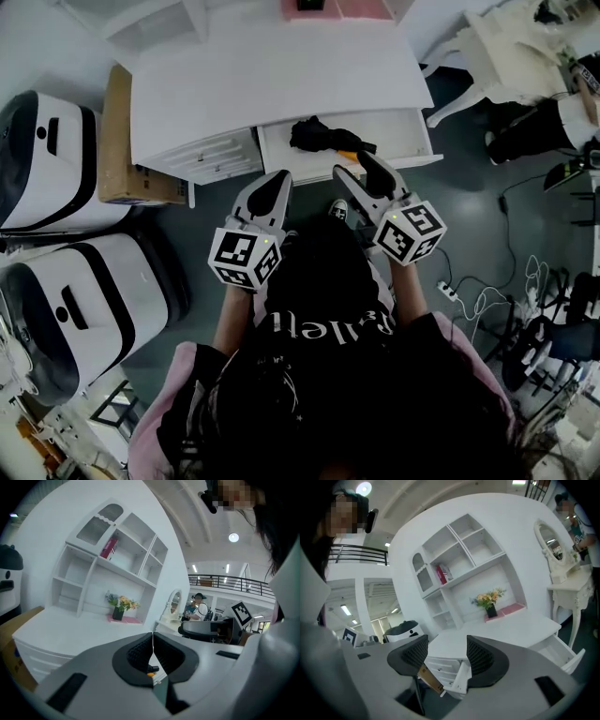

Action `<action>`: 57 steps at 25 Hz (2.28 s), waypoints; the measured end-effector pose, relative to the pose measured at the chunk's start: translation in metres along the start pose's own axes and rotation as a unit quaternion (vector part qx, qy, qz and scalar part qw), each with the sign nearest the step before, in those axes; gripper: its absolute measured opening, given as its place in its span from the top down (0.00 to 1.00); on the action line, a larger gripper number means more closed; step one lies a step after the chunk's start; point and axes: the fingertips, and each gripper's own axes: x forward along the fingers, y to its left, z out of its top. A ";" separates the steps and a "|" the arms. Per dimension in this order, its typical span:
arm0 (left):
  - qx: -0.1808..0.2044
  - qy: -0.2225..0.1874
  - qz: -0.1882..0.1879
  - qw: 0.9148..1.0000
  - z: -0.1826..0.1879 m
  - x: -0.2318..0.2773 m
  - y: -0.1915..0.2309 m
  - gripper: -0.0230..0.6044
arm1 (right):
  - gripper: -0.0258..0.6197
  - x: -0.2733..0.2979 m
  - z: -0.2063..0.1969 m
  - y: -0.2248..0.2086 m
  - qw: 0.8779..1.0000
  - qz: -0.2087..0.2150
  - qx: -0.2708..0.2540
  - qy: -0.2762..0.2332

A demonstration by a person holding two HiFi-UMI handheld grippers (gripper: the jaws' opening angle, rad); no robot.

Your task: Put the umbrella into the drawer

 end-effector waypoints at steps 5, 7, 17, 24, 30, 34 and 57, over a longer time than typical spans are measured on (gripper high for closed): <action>-0.007 0.004 -0.021 1.000 -0.012 0.004 -0.025 0.94 | 0.52 -0.029 -0.016 0.003 1.000 -0.005 -0.006 0.009; -0.006 0.005 -0.028 1.000 -0.014 0.006 -0.037 0.94 | 0.52 -0.040 -0.022 0.003 1.000 -0.006 -0.001 0.016; -0.009 -0.001 -0.015 1.000 -0.008 0.005 -0.059 0.94 | 0.74 -0.066 -0.025 0.004 1.000 -0.003 0.008 0.014; 0.006 0.001 -0.009 1.000 -0.019 -0.003 -0.116 0.94 | 0.82 -0.116 -0.036 -0.004 1.000 0.008 0.017 0.017; 0.020 -0.004 -0.001 1.000 -0.022 -0.022 -0.160 0.94 | 0.83 -0.145 -0.049 0.001 0.999 0.020 -0.006 0.031; 0.026 -0.011 0.005 1.000 -0.026 -0.038 -0.182 0.94 | 0.83 -0.163 -0.062 0.010 0.998 0.023 -0.036 0.039; 0.017 -0.051 0.016 0.998 -0.073 -0.140 -0.302 0.94 | 0.87 -0.302 -0.108 0.082 0.992 0.036 -0.114 0.035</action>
